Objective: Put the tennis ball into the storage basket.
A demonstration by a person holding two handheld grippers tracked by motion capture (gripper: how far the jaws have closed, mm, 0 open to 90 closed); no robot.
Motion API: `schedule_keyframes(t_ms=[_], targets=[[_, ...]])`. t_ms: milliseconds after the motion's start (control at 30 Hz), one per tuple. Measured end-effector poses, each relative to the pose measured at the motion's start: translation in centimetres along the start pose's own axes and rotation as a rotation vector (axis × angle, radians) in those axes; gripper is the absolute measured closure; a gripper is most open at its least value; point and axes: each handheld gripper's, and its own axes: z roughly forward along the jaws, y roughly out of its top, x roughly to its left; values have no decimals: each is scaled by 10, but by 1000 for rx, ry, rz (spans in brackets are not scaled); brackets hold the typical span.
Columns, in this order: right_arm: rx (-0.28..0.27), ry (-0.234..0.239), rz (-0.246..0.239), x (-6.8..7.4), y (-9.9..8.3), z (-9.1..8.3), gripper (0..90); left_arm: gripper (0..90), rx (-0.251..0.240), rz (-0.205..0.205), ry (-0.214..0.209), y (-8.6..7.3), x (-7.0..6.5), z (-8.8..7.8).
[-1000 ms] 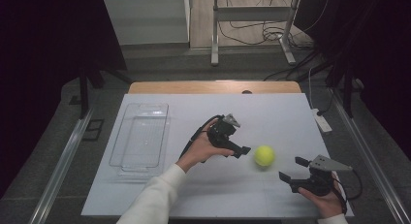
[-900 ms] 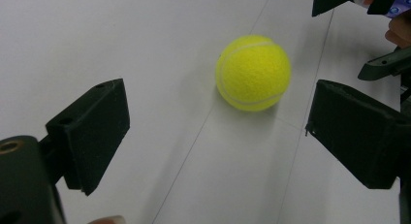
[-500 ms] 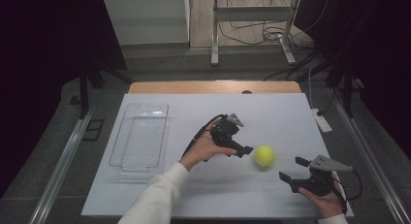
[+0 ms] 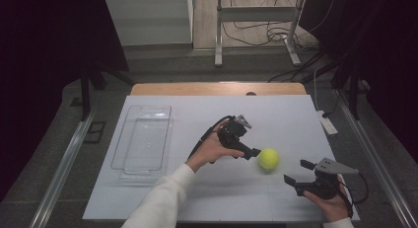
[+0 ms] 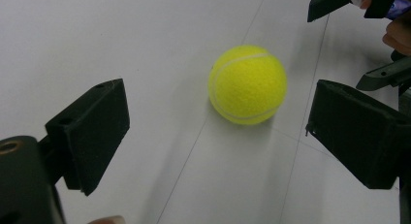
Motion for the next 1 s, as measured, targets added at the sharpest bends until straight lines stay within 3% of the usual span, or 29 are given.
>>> schedule_keyframes(t_ms=[1000], targets=[[-1,1,0,0,0,0,99,85,34,30,-18,20,-6,20]])
